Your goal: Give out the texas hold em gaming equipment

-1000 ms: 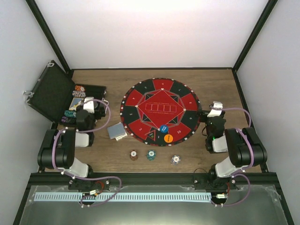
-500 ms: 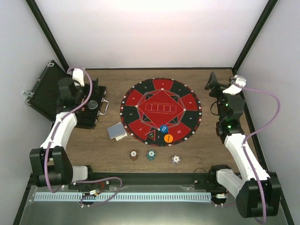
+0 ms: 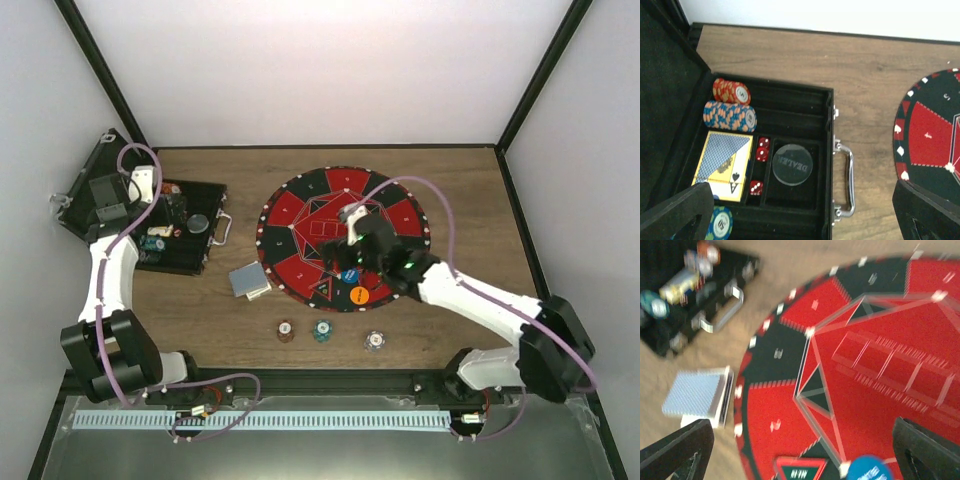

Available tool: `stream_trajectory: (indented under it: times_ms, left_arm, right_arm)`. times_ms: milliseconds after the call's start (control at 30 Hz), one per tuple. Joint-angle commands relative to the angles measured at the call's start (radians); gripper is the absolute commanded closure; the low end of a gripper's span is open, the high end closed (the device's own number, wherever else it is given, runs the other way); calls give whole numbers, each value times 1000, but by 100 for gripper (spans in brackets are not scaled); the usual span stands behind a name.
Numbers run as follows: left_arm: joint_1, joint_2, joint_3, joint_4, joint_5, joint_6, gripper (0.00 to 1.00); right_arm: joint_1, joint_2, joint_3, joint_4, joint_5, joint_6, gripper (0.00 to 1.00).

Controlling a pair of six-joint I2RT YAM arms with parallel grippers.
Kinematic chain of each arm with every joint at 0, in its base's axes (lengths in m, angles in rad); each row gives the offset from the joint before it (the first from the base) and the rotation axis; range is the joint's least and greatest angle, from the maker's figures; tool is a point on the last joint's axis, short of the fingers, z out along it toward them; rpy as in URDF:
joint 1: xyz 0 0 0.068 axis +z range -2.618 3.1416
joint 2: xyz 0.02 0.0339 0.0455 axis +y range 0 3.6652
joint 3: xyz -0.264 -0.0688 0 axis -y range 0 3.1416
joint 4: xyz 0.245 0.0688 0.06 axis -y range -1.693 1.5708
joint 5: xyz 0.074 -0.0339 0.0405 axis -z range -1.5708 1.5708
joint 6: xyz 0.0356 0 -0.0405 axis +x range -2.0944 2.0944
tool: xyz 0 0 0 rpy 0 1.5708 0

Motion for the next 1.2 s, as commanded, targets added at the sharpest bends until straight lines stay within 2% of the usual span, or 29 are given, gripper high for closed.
stream_trajectory:
  times_ms: [0,167,433,700,933,1167]
  left_arm:
    - [18,-12,32,-118,15,74,0]
    - [18,-20,38,-144,15,98,0]
    - [18,-11,57,-178,14,120,0]
    - [18,-5,61,-180,31,133,0]
    - [18,2,74,-189,54,138,0]
    - [18,0,70,-188,58,143,0]
  right_arm:
    - [157,92,15,-166,129,70,0]
    - [231,209,15,-179,96,115,9]
    - [235,335,22,-201,65,134,31]
    - [235,400,14,-186,37,133,41]
    - [235,430,14,-169,55,124,56]
    - [235,481,86,-166,87,98,71]
